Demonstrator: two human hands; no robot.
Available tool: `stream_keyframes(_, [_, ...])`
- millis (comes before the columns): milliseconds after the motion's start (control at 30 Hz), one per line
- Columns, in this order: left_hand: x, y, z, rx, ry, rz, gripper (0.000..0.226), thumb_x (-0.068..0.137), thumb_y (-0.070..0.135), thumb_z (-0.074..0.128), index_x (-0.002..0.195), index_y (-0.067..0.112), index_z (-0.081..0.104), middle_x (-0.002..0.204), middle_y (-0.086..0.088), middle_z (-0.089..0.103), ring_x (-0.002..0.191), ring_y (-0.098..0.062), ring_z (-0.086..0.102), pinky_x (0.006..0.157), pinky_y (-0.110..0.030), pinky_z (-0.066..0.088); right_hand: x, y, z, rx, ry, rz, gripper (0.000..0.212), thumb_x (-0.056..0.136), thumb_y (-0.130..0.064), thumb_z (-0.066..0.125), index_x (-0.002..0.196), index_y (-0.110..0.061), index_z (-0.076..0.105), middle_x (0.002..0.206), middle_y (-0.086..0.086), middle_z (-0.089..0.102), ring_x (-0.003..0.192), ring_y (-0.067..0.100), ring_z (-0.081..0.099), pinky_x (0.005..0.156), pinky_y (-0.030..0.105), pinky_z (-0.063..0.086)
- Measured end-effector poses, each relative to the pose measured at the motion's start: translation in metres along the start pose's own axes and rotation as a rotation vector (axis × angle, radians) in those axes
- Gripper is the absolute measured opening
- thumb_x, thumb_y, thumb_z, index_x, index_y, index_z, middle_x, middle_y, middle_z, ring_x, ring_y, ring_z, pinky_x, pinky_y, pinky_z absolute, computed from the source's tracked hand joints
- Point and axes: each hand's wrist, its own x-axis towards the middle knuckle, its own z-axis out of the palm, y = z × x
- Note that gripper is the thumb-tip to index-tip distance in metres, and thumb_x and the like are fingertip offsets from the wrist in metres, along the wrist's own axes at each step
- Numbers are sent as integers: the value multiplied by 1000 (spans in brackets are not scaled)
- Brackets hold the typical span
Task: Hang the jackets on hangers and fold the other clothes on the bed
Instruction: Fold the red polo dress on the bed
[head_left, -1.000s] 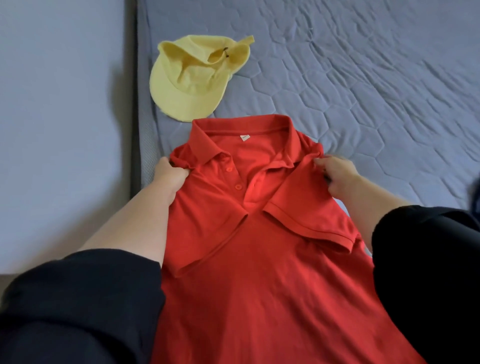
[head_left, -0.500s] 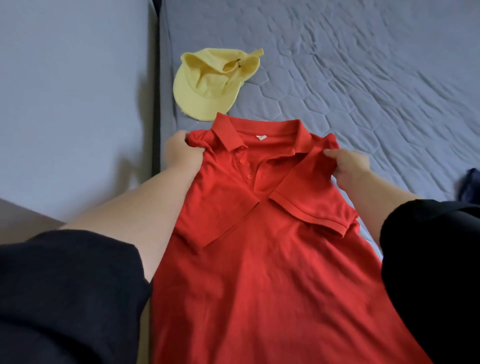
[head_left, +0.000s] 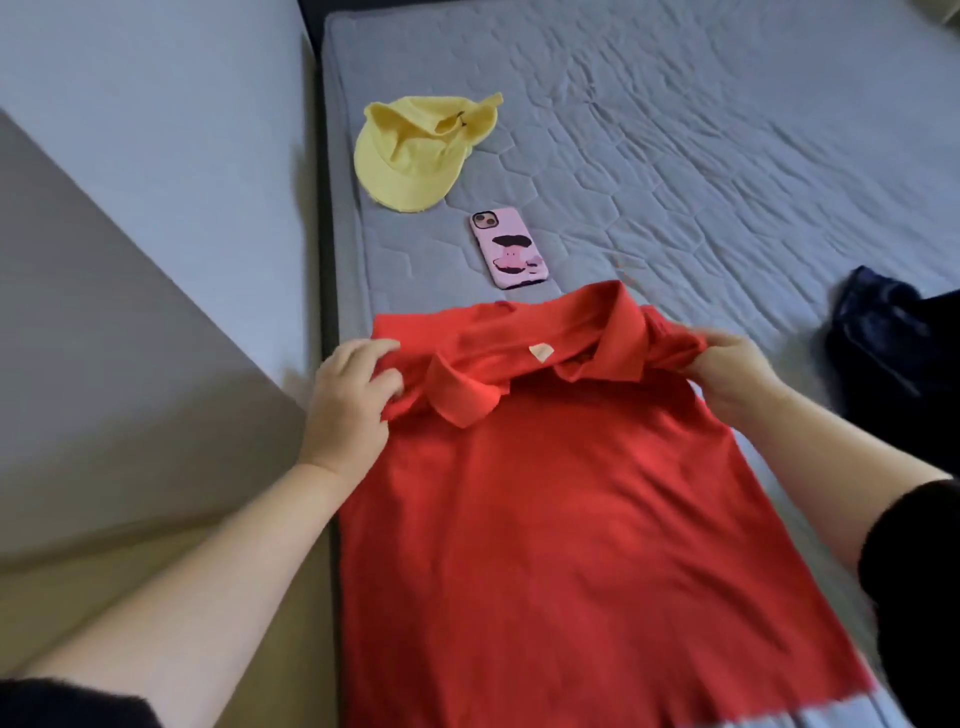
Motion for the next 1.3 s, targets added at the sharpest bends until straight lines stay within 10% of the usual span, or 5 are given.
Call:
stream_keyframes(333, [-59,76,-2,-405,-1,-923,19,81,2,55,95,15,60,78,4,57,80,-28,59,70,-34,44,-62,49,-6,-618,495,-212,30,78,-2,52,104,-6,65,101,16,60,97,31,55,80,31,38])
stream_keyframes(533, [-32,99,8,-244,-259,-560,67,77,8,70,139,15,46,116,-10,59,111,-30,51,97,-40,41,-51,21,29,-1092,23,-320,72,72,2,56,141,-13,41,139,10,46,126,34,39,104,37,32])
stream_keyframes(867, [-79,97,5,-105,-240,-156,41,63,-14,57,91,9,76,107,-10,66,100,-32,58,85,-43,48,-88,64,-15,-1518,-118,-670,28,71,-3,63,98,-9,70,110,14,58,101,37,51,86,42,40])
stream_keyframes(1133, [-88,103,3,-961,17,-1336,24,89,6,57,112,8,55,103,-11,62,86,-24,65,78,-30,49,-106,68,5,-408,296,232,33,92,-39,53,83,-8,56,83,14,64,74,30,63,72,40,50])
stream_keyframes(1300, [-78,106,4,-1308,-202,-1427,35,93,13,60,126,2,53,114,-11,62,102,-24,62,87,-34,47,-98,63,18,-8,114,490,28,87,-21,67,107,-6,55,89,15,62,70,26,62,71,37,50])
